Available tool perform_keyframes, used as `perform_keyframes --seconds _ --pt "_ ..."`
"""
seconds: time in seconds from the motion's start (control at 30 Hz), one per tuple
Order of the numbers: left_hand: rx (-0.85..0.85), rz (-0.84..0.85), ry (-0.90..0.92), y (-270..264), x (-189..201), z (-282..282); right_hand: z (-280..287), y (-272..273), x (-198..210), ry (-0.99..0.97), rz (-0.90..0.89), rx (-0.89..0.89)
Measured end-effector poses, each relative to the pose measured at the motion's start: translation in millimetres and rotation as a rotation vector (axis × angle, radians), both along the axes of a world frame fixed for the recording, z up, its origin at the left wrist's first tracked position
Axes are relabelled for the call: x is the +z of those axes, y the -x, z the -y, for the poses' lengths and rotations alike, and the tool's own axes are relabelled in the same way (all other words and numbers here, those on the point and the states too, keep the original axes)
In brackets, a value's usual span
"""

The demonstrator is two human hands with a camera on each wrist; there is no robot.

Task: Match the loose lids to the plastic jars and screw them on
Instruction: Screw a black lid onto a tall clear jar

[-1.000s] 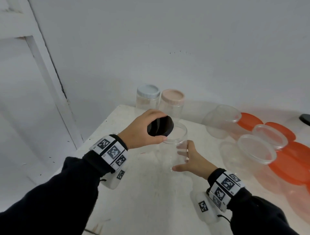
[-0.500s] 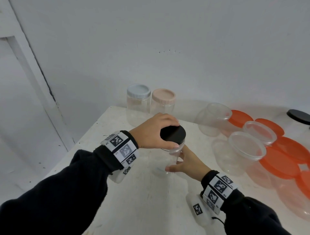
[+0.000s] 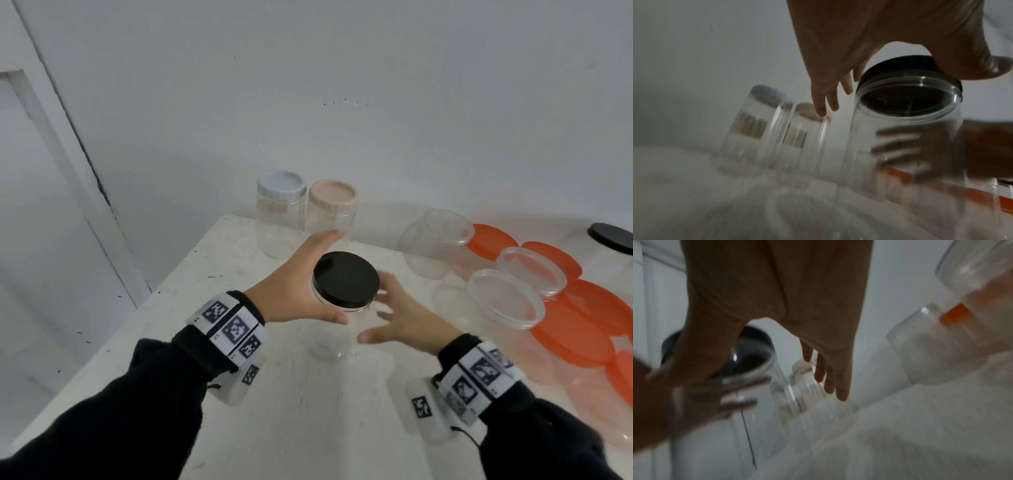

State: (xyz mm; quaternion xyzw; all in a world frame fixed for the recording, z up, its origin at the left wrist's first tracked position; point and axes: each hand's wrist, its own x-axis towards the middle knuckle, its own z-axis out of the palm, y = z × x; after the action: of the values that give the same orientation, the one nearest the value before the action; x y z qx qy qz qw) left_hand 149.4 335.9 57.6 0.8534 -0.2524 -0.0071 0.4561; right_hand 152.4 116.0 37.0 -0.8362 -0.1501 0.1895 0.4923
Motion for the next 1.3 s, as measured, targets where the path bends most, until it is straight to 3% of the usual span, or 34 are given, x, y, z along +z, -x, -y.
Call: perform_keyframes --seconds 0.1,0.23,0.37,0.5,0.77,1.3 --pt "0.058 -0.119 0.134 5 -19 -5 7 -3 43 0.02 0.099 0.021" --pt "0.051 -0.264 0.261 10 -32 5 -11 -4 88 0.281 0.216 0.226" --pt "0.03 -0.248 0.36 8 -36 13 -41 -9 101 0.595 0.375 0.441" --pt "0.052 -0.259 0.342 7 -34 14 -56 -14 107 0.797 0.406 0.499" --pt "0.062 -0.281 0.285 6 -31 10 -60 -16 110 0.82 0.416 0.65" --pt "0.082 -0.249 0.2 9 -29 10 -64 -19 115 0.815 0.508 0.632"
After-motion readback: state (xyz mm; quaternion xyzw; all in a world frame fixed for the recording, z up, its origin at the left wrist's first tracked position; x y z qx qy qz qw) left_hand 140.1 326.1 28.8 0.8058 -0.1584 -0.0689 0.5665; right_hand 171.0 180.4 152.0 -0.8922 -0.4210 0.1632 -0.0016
